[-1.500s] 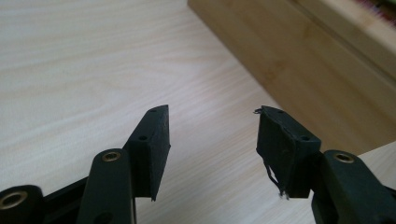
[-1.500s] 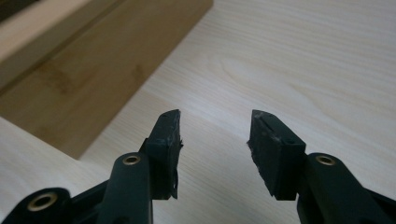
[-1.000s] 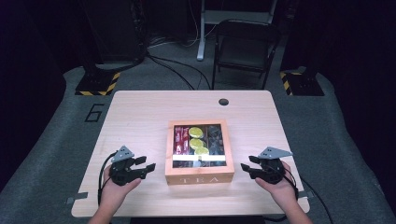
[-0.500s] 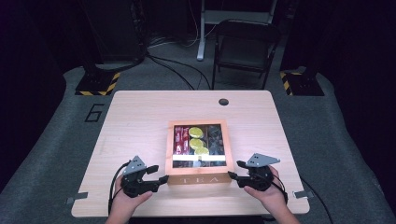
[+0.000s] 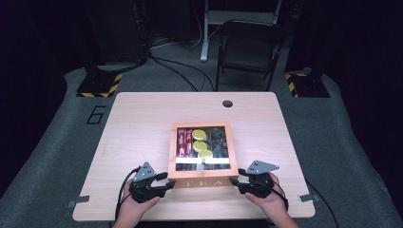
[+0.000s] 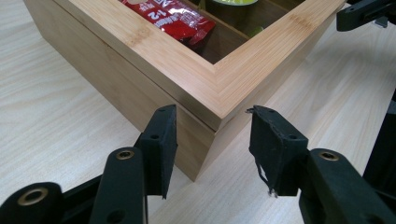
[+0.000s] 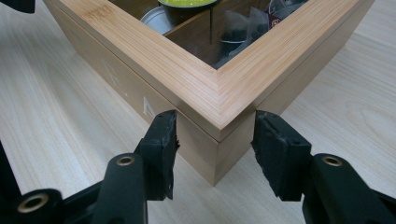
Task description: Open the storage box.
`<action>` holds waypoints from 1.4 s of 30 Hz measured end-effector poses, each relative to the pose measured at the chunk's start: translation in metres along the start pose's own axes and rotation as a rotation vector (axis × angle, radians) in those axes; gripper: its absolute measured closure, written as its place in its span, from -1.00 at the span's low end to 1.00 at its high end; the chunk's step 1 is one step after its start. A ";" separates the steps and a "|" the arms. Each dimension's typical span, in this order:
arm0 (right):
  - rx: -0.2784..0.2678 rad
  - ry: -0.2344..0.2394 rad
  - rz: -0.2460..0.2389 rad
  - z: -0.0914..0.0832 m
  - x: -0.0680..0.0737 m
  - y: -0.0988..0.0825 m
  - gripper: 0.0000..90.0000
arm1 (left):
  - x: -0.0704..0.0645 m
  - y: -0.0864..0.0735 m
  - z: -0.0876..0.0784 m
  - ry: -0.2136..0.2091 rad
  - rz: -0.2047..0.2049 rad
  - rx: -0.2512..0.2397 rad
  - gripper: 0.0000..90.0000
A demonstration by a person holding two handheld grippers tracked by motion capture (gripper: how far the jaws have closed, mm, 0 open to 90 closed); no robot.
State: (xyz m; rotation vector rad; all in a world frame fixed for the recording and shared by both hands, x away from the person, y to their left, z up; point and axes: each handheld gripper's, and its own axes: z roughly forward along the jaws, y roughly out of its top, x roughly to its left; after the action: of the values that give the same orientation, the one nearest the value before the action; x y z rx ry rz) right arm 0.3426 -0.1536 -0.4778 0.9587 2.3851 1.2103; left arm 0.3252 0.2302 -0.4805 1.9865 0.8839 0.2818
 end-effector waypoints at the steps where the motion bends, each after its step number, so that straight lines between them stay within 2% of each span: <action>1: 0.004 -0.001 -0.003 0.000 0.000 0.000 0.11 | 0.000 0.000 0.000 0.001 -0.001 0.000 0.16; 5: 0.006 0.000 0.002 -0.001 0.001 0.000 0.11 | 0.001 0.001 -0.001 -0.001 0.001 0.007 0.21; 7: 0.005 0.000 0.002 -0.001 0.001 0.000 0.11 | 0.001 0.001 0.000 0.009 -0.012 -0.006 0.23; 9: 0.006 0.003 -0.010 -0.001 0.000 0.000 0.11 | 0.001 0.001 0.000 0.011 -0.009 -0.006 0.23; 11: -0.002 0.001 0.002 -0.001 0.000 0.000 0.13 | 0.001 0.001 0.000 0.012 -0.010 -0.006 0.23; 15: -0.004 -0.006 -0.024 -0.002 0.000 0.001 0.14 | -0.001 0.001 0.000 0.021 -0.009 -0.006 0.23; 19: -0.009 -0.004 -0.025 -0.002 0.000 0.001 0.14 | -0.002 0.001 0.000 0.016 -0.023 -0.006 0.23; 24: -0.031 -0.004 0.000 -0.003 0.001 0.003 0.18 | -0.002 0.004 -0.002 0.017 -0.008 -0.011 0.23; 26: -0.035 -0.010 -0.008 -0.003 0.001 0.004 0.18 | -0.003 0.006 -0.001 0.023 0.000 -0.016 0.22; 28: -0.038 -0.007 0.000 -0.003 0.001 0.005 0.18 | -0.003 0.008 -0.002 0.012 -0.010 -0.018 0.21; 31: -0.058 -0.014 -0.002 -0.005 0.001 0.009 0.19 | -0.004 0.013 -0.005 0.036 0.015 -0.042 0.24; 37: -0.103 -0.013 0.021 -0.014 -0.002 0.020 0.21 | -0.004 0.026 -0.008 0.046 0.001 -0.077 0.23; 38: -0.110 -0.014 0.012 -0.015 -0.003 0.022 0.22 | -0.005 0.028 -0.008 0.048 0.002 -0.072 0.21; 39: -0.112 -0.019 0.009 -0.016 -0.004 0.023 0.22 | -0.006 0.030 -0.007 0.058 -0.013 -0.087 0.20; 40: -0.111 -0.021 0.010 -0.017 -0.004 0.025 0.23 | -0.007 0.031 -0.006 0.072 -0.010 -0.097 0.20; 42: -0.113 -0.024 -0.003 -0.019 -0.006 0.029 0.23 | -0.006 0.033 -0.008 0.070 -0.011 -0.093 0.20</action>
State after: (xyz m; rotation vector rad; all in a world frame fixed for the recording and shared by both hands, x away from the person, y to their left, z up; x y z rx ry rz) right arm 0.3495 -0.1572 -0.4435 0.9287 2.2721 1.3104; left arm 0.3326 0.2199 -0.4479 1.8949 0.9101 0.3817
